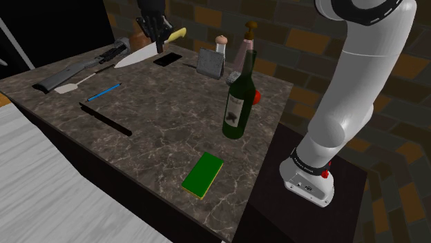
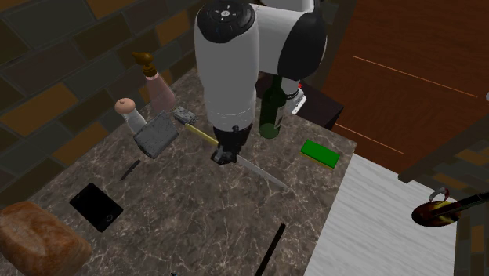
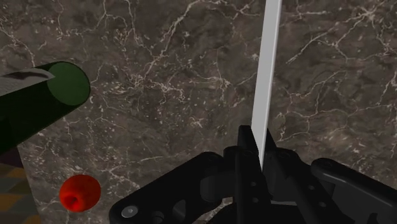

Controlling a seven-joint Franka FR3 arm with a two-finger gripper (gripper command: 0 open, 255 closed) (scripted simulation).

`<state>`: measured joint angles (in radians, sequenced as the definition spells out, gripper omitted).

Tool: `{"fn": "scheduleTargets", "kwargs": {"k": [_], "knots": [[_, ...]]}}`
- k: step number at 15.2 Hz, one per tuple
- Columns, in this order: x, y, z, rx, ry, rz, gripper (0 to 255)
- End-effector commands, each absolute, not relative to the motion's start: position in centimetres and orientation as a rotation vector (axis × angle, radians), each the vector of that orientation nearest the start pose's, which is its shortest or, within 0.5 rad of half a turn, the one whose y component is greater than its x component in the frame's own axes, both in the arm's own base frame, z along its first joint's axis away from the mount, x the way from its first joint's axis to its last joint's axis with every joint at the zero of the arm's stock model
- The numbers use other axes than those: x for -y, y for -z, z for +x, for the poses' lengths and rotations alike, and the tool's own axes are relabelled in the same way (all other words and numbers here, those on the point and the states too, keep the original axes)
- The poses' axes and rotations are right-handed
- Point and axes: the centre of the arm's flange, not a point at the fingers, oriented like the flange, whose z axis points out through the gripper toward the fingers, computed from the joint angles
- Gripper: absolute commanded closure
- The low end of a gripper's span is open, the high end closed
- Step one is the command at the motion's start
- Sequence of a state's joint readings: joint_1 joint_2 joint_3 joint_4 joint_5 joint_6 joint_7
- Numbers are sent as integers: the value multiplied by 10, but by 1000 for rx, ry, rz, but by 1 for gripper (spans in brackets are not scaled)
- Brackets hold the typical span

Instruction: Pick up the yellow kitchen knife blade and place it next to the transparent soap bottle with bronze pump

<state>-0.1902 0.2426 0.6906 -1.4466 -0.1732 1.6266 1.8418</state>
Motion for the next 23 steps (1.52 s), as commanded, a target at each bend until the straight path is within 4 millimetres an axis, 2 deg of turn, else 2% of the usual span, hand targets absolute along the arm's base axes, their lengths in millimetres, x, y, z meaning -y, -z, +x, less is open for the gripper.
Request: {"fn": "scheduleTargets", "kwargs": {"k": [1,21,23], "knots": [[-238,-585,571,-1966,23,-2469,255],[-238,-687,571,-1966,23,-2469,255],[-214,-687,561,-1966,23,-2469,255]]}}
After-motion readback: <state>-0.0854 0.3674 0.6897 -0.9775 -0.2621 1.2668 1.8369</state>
